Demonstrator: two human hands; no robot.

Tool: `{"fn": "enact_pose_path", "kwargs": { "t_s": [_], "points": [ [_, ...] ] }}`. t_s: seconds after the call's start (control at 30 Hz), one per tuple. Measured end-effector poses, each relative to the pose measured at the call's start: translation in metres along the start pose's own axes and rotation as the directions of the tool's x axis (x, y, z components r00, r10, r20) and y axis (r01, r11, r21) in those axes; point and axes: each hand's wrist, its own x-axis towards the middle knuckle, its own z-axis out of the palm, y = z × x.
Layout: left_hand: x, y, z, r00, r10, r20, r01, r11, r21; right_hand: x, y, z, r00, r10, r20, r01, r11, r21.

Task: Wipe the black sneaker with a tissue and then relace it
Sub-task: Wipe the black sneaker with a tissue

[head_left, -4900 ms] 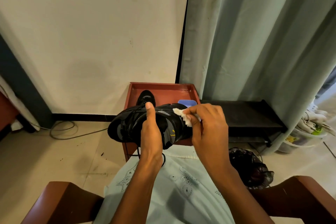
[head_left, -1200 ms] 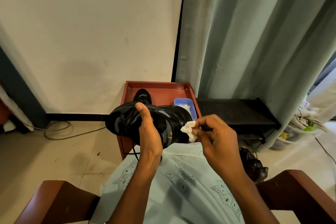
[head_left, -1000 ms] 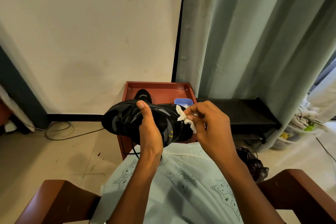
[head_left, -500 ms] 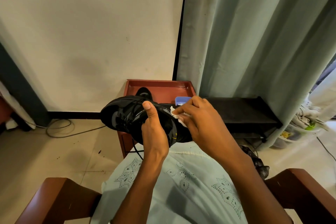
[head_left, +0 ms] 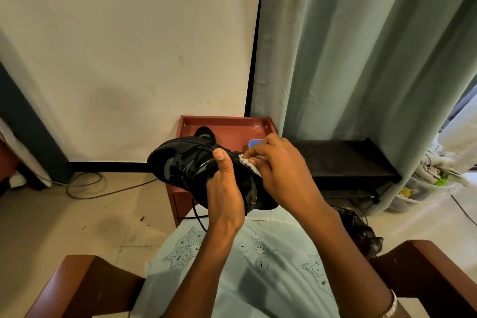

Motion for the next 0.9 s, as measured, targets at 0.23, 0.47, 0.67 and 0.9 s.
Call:
{"fn": "enact_pose_path", "kwargs": {
  "t_s": [0.23,0.47,0.67,0.9],
  "points": [
    [0.008,-0.005,-0.006,0.995,-0.032,-0.096,0.025,0.997,-0.074,-0.042,0.005,0.007,0.991,0.028,-0.134,-0.012,0.994,0.113],
    [0.006,0.007,-0.007,0.997,-0.075,0.030,0.079,0.983,-0.164,-0.058,0.015,0.031,0.930,0.064,-0.361,0.015,0.977,0.211],
    [0.010,0.014,-0.014,0.961,-0.095,0.261,0.144,0.974,-0.174,-0.038,0.020,0.021,0.889,0.013,-0.457,0.099,0.971,0.219],
    [0.012,0.008,-0.015,0.924,-0.094,0.369,0.159,0.976,-0.149,-0.032,0.019,0.017,0.901,0.045,-0.431,0.114,0.935,0.336]
  ]
}}
